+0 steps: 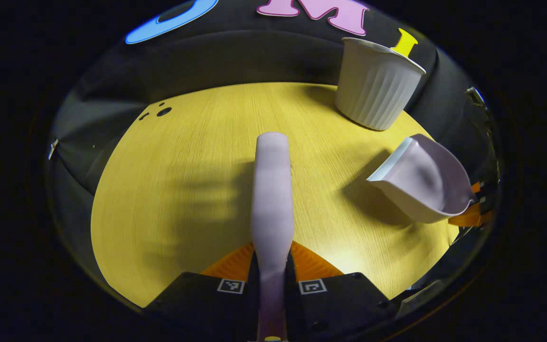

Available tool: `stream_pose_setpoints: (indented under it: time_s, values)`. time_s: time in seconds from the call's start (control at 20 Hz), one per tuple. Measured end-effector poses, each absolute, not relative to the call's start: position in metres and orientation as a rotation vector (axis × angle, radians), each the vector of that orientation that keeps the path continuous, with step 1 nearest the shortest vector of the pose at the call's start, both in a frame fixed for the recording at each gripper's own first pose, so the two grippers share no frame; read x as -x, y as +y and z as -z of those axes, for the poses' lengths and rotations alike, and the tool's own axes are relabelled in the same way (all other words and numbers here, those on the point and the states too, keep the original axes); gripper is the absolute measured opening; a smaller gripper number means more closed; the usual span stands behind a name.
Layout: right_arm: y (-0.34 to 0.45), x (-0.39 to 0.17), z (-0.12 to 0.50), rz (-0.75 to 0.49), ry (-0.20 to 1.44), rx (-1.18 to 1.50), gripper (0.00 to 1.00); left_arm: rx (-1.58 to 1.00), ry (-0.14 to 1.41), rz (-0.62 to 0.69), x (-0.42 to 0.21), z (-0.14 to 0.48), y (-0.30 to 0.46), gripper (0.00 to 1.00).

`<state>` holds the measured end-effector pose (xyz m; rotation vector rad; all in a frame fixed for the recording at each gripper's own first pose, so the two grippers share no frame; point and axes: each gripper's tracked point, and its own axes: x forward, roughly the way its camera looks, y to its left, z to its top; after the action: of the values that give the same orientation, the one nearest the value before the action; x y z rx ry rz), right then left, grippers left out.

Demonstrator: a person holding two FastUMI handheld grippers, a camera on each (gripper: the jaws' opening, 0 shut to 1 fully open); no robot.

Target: Pick up the small broom and dustpan from the desktop, sweep the trash into the dustpan with the broom, and then empty the trash into the garbage bin.

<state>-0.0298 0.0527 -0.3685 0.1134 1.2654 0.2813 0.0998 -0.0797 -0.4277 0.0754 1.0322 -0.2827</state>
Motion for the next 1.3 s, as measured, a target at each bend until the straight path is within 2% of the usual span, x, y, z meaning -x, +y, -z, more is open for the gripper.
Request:
stream_pose_setpoints:
  time_s: [0.15,0.2,0.25,0.3,0.35,0.5,0.55,0.6,0.65,0.75,0.8,1.05,1.1,1.15,1.2,1.25,1.3]
  values:
    - [0.060,0.020,0.380,-0.250,1.270,-0.153,0.36,-0.074,1.046,0.272,-0.100,0.434,-0.078,0.27]
    - [0.062,0.018,0.383,-0.238,1.274,-0.166,0.36,-0.076,1.048,0.272,-0.101,0.436,-0.078,0.24]
    - [0.063,0.016,0.386,-0.227,1.276,-0.176,0.36,-0.080,1.051,0.271,-0.100,0.436,-0.078,0.27]
    - [0.065,0.015,0.389,-0.216,1.280,-0.183,0.36,-0.084,1.059,0.271,-0.100,0.439,-0.078,0.24]
    - [0.065,0.015,0.392,-0.209,1.291,-0.189,0.36,-0.087,1.062,0.271,-0.101,0.440,-0.079,0.27]
    - [0.067,0.010,0.396,-0.198,1.293,-0.224,0.36,-0.106,1.071,0.269,-0.102,0.446,-0.078,0.28]
    - [0.067,0.010,0.397,-0.195,1.290,-0.222,0.29,-0.113,1.071,0.268,-0.101,0.445,-0.078,0.28]
    - [0.070,0.011,0.398,-0.194,1.294,-0.221,0.29,-0.121,1.074,0.267,-0.101,0.445,-0.077,0.28]
    - [0.070,0.011,0.399,-0.191,1.295,-0.220,0.36,-0.129,1.074,0.266,-0.102,0.444,-0.077,0.29]
    - [0.070,0.012,0.401,-0.185,1.300,-0.222,0.46,-0.134,1.078,0.259,-0.103,0.446,-0.075,0.29]
    - [0.071,0.011,0.399,-0.182,1.297,-0.229,0.39,-0.137,1.077,0.258,-0.103,0.445,-0.074,0.30]
    - [0.066,0.012,0.386,-0.177,1.286,-0.252,0.40,-0.170,1.052,0.276,-0.102,0.432,-0.072,0.34]
    - [0.064,0.014,0.379,-0.181,1.280,-0.253,0.52,-0.169,1.043,0.275,-0.101,0.424,-0.073,0.35]
    - [0.062,0.014,0.372,-0.185,1.268,-0.252,0.44,-0.160,1.032,0.281,-0.098,0.415,-0.075,0.38]
    - [0.060,0.015,0.363,-0.190,1.253,-0.246,0.45,-0.157,1.019,0.283,-0.097,0.407,-0.076,0.41]
    - [0.057,0.015,0.352,-0.194,1.230,-0.238,0.55,-0.154,1.002,0.280,-0.096,0.398,-0.076,0.46]
    - [0.054,0.014,0.341,-0.192,1.197,-0.228,0.36,-0.150,0.985,0.277,-0.095,0.386,-0.075,0.43]
